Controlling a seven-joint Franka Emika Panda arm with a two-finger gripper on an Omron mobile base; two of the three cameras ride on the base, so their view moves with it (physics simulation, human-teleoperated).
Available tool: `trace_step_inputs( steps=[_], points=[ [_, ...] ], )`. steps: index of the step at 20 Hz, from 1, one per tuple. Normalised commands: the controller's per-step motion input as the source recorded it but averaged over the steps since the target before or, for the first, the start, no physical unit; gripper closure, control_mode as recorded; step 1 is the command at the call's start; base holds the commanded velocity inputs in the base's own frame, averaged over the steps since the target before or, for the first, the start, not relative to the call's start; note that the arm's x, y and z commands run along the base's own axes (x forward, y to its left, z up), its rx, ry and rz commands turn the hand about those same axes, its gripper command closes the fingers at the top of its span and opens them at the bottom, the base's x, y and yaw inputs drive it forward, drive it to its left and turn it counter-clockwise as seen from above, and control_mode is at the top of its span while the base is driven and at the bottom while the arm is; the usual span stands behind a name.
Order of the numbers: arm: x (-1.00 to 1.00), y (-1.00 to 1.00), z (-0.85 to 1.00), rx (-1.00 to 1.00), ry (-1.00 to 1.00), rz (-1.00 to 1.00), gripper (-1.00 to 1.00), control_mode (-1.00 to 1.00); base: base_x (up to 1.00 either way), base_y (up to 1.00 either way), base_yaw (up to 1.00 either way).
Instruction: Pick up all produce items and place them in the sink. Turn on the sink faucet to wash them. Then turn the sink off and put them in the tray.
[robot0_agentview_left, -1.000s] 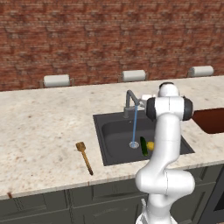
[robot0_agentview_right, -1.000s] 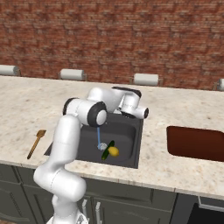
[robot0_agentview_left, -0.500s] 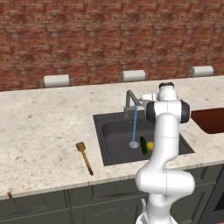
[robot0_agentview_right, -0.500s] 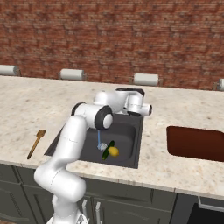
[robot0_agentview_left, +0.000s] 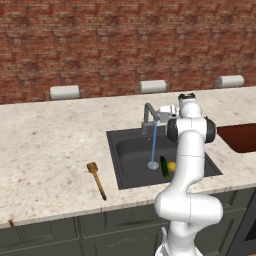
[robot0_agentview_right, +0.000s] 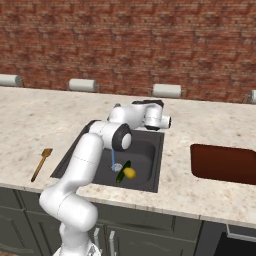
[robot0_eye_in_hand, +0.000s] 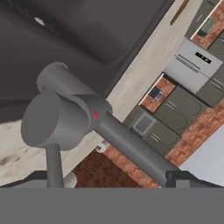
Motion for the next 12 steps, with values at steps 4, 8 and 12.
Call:
trace_step_inputs(
  steps=[4, 8, 12],
  points=[
    [0.00, 0.58, 0.01, 0.00, -0.02, 0.00, -1.00, -1.00, 0.00, 0.00, 0.00],
    [0.00, 0.59, 0.00, 0.00, -0.02, 0.01, -1.00, -1.00, 0.00, 0.00, 0.00],
    [0.00, 0.89, 0.04, 0.00, -0.05, 0.03, -1.00, -1.00, 0.00, 0.00, 0.00]
  ],
)
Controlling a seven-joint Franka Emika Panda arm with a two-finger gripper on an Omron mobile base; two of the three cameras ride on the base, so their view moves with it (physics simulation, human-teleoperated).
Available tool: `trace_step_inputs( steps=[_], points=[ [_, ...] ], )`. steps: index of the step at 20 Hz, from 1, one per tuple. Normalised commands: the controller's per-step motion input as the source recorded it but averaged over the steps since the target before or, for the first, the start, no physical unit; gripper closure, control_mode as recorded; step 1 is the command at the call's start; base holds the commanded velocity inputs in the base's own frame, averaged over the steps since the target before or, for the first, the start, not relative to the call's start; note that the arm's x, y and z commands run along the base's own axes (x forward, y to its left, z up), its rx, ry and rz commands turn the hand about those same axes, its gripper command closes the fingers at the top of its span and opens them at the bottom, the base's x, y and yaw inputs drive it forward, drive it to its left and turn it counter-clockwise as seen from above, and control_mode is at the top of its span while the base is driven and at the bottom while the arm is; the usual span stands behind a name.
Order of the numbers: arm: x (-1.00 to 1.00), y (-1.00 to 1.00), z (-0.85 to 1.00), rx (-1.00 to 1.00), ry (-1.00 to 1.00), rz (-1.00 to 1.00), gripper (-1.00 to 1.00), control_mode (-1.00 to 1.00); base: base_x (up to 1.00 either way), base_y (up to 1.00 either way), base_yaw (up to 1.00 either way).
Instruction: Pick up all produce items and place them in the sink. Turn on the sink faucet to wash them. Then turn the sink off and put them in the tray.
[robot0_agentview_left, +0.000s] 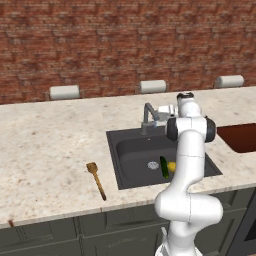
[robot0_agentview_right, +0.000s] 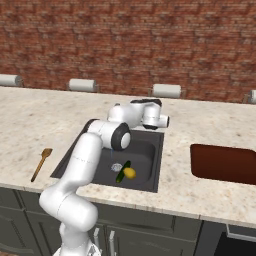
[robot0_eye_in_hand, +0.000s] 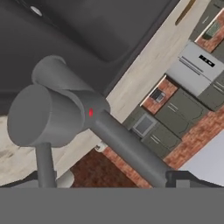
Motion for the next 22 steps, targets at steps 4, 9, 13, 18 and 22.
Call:
trace_step_inputs(
  steps=[4, 9, 13, 18, 22],
  points=[
    [-0.04, 1.00, 0.10, 0.00, -0.08, 0.08, -1.00, -1.00, 0.00, 0.00, 0.00],
    [-0.25, 0.96, 0.01, 0.00, -0.06, 0.09, -1.00, -1.00, 0.00, 0.00, 0.00],
    [-0.50, 0.43, 0.21, 0.00, -0.09, 0.02, -1.00, -1.00, 0.00, 0.00, 0.00],
    [-0.81, -0.46, 0.49, 0.00, -0.07, -0.01, -1.00, -1.00, 0.00, 0.00, 0.00],
    [-0.85, -0.79, 0.58, 0.00, -0.08, -0.02, -1.00, -1.00, 0.00, 0.00, 0.00]
  ],
)
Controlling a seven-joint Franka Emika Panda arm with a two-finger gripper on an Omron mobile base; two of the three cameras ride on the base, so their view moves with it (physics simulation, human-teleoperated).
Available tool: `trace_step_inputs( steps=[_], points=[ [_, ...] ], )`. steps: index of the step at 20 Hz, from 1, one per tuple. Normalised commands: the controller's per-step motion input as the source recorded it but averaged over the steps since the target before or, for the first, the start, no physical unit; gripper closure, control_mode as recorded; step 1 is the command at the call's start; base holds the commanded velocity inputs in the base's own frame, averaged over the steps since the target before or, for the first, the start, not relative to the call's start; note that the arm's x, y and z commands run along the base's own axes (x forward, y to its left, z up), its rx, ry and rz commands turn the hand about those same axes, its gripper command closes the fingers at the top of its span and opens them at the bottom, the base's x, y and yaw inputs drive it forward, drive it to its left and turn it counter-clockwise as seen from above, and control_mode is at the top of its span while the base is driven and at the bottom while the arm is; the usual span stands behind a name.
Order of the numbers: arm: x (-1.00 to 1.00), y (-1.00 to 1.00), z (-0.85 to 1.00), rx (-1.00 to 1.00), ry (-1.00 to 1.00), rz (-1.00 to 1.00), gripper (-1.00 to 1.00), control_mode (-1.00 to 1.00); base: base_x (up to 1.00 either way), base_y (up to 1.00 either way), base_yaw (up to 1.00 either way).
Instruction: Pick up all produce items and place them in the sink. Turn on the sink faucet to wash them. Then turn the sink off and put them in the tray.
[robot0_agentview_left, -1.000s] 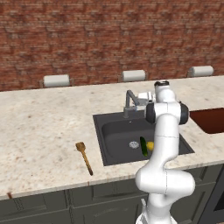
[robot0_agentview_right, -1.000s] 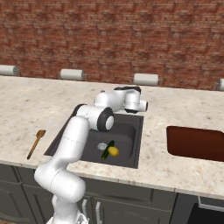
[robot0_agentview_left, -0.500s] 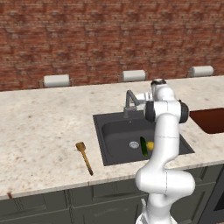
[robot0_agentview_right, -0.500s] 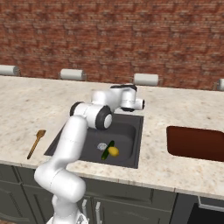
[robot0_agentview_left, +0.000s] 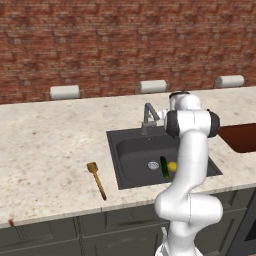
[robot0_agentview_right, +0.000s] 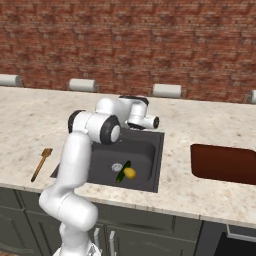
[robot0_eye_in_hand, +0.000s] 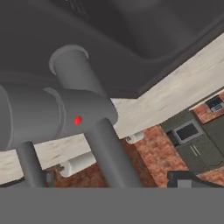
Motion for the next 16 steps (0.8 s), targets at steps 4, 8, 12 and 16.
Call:
trace_step_inputs(
  steps=[4, 8, 12, 16],
  points=[
    [-0.84, -0.87, 0.61, 0.02, -0.08, 0.00, -1.00, -1.00, 0.00, 0.00, 0.00],
    [-0.72, -0.78, 0.64, 0.03, -0.09, 0.00, -1.00, -1.00, 0.00, 0.00, 0.00],
    [-0.69, -0.62, 0.63, 0.04, -0.12, 0.00, -1.00, -1.00, 0.00, 0.00, 0.00],
    [-0.97, -0.34, 0.46, 0.00, -0.19, 0.01, -1.00, -1.00, 0.00, 0.00, 0.00]
  ],
)
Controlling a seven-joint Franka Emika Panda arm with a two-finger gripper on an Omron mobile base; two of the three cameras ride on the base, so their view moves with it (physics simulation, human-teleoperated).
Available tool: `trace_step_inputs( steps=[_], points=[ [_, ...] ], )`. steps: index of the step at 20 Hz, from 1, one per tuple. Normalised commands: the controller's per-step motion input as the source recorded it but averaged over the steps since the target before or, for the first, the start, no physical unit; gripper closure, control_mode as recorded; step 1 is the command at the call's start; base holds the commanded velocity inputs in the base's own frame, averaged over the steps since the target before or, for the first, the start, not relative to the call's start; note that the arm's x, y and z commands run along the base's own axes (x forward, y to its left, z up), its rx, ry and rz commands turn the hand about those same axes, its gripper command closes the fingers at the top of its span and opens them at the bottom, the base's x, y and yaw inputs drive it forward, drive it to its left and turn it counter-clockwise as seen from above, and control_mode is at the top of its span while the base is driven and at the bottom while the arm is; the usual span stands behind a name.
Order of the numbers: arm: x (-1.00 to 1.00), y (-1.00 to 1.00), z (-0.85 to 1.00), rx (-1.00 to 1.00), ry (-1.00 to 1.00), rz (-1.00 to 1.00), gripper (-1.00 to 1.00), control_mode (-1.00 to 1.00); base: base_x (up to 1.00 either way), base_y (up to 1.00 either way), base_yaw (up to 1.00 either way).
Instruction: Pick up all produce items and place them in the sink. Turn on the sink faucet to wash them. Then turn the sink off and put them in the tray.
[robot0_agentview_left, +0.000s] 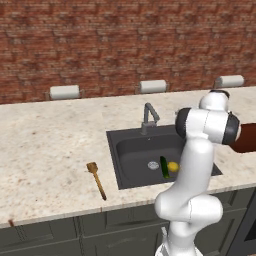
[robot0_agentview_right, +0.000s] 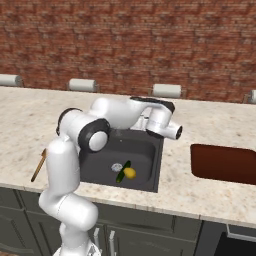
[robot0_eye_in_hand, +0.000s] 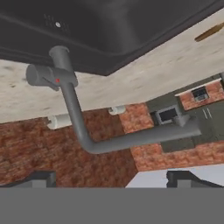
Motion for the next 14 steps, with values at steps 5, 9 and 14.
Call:
trace_step_inputs(
  steps=[5, 9, 14],
  points=[
    [-1.00, -0.03, 0.32, -0.09, -0.22, 0.01, -1.00, -1.00, 0.00, 0.00, 0.00],
    [-1.00, 0.00, 0.06, -0.33, -0.19, 0.04, -1.00, -1.00, 0.00, 0.00, 0.00],
    [-0.73, 0.02, 0.02, -0.56, 0.10, 0.00, -1.00, -1.00, 0.00, 0.00, 0.00]
  ],
)
